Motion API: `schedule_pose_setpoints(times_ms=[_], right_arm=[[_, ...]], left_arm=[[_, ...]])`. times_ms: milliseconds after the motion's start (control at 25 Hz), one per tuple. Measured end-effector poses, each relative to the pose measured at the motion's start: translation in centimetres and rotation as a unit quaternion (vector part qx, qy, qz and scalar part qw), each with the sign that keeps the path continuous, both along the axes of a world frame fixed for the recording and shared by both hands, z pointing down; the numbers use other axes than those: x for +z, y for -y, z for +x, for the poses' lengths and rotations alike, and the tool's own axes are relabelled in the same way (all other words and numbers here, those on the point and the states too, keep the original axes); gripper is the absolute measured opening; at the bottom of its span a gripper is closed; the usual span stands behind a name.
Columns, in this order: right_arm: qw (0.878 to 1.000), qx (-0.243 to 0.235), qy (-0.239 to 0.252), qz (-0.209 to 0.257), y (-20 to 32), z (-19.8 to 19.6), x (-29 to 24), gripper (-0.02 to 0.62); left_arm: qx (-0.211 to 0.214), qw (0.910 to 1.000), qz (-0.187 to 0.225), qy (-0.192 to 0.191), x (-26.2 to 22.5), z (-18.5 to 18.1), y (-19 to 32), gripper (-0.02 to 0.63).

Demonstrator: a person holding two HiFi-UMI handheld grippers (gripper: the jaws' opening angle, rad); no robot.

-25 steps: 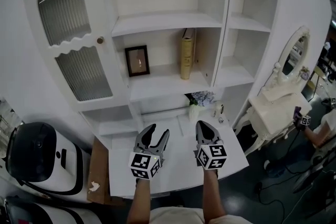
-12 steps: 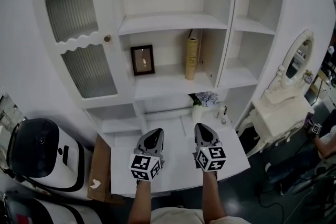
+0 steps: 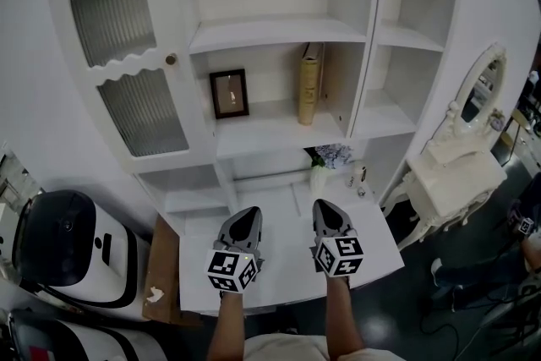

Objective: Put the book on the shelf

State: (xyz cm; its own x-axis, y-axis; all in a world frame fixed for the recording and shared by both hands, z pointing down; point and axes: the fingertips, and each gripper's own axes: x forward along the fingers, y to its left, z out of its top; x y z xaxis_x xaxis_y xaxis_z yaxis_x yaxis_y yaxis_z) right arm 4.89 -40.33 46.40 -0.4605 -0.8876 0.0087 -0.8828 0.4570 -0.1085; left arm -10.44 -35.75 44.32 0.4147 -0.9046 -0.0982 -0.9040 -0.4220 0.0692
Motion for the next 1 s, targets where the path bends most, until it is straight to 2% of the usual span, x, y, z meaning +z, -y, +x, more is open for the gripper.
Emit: schedule_pose_setpoints(times_ms=[680, 1000], right_arm=[[1.0, 0.01, -0.005, 0.006, 0.5, 0.3, -0.4, 0.026], [1.0, 0.0, -0.004, 0.008, 0.8, -0.9, -0.5, 0.026]], left_arm=[[0.005, 1.0, 0.0, 0.007, 0.3, 0.2, 1.0, 0.017], [-0.002, 0.9999, 0.003, 0.01, 0.2, -0.2, 1.5, 0.017]])
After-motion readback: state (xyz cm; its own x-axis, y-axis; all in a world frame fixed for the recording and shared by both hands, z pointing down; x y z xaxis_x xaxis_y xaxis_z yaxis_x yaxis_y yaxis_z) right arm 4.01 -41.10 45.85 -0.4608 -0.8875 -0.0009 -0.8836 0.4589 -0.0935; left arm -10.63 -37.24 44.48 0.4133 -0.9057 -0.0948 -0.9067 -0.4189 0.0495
